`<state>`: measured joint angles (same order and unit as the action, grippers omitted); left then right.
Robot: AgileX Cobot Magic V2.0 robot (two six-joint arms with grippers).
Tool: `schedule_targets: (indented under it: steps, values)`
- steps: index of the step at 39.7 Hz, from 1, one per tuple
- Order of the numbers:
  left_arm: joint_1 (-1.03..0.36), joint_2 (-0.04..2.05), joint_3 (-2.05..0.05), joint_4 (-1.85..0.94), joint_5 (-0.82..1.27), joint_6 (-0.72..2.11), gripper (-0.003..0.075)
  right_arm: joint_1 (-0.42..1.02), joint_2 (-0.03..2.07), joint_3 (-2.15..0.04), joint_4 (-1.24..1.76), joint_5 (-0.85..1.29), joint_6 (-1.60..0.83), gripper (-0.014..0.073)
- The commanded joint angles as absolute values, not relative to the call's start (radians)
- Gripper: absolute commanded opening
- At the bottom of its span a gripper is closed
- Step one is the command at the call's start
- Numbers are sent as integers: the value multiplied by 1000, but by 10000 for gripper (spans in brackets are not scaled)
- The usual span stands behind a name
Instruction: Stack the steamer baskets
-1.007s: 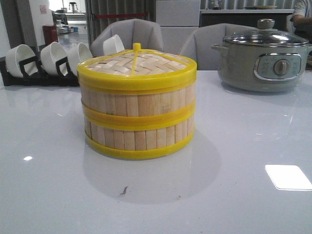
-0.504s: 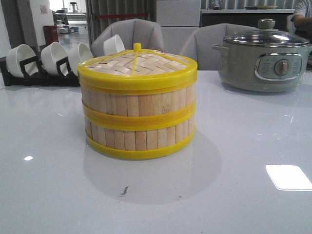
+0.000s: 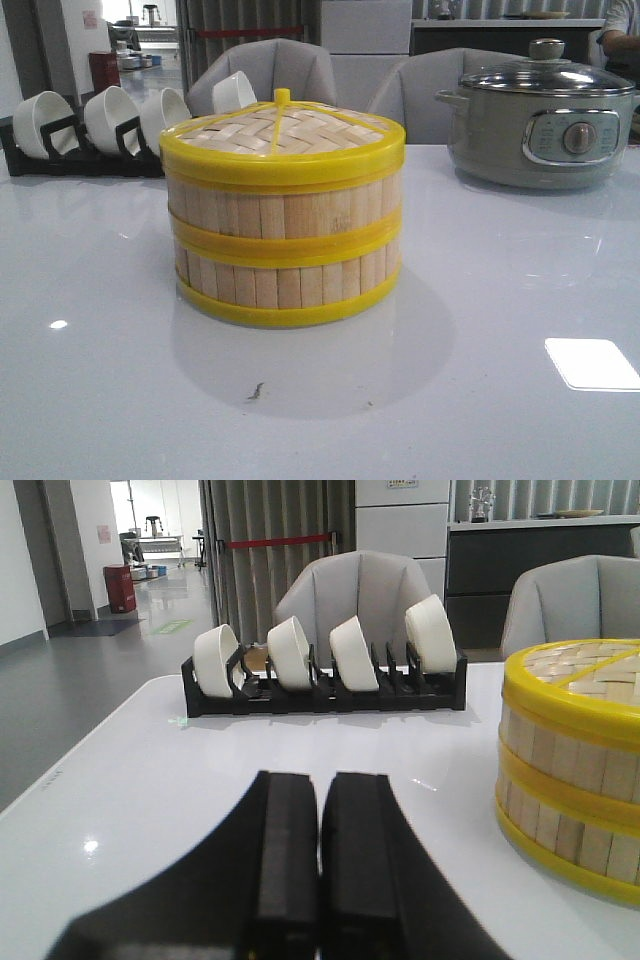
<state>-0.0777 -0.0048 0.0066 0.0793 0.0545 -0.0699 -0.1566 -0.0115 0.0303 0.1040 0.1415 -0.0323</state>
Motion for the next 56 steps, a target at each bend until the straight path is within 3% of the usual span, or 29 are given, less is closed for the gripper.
schedule_targets:
  steps: [1,56]
  values:
    - [-77,-17,7,76,-23,-76,85,-154,-32,15,110,34,-37,225]
    - [-77,-17,7,76,-23,-76,85,-127,-31,15,110,66,-37,225]
